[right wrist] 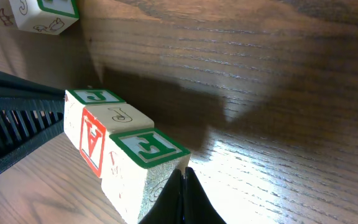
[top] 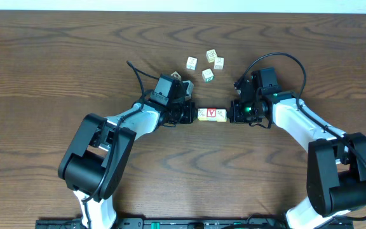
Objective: Lift 3 blocks
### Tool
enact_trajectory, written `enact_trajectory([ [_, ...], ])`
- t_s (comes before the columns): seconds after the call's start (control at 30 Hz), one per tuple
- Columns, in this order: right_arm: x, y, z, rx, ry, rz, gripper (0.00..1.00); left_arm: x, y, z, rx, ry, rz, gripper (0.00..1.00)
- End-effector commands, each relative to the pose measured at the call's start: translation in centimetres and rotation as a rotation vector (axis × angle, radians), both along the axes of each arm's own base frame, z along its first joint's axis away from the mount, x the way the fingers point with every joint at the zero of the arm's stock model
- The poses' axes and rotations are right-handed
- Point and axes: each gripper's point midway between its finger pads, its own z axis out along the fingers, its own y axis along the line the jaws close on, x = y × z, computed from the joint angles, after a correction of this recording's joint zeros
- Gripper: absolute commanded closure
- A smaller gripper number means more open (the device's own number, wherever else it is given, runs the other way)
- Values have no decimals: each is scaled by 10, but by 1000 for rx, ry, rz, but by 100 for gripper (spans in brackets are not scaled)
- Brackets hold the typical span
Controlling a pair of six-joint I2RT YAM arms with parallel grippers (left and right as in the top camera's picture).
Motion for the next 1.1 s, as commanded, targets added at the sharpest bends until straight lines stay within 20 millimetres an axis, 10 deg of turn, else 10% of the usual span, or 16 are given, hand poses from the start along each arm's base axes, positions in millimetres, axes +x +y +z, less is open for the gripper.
enact_trajectory([
  [0.0, -28, 61, 26, 221, 34, 172, 99, -26, -48, 47, -173, -32, -181, 93],
  [1.07, -29, 61, 25, 230, 91, 102, 99, -34, -56, 59, -180, -51, -207, 93],
])
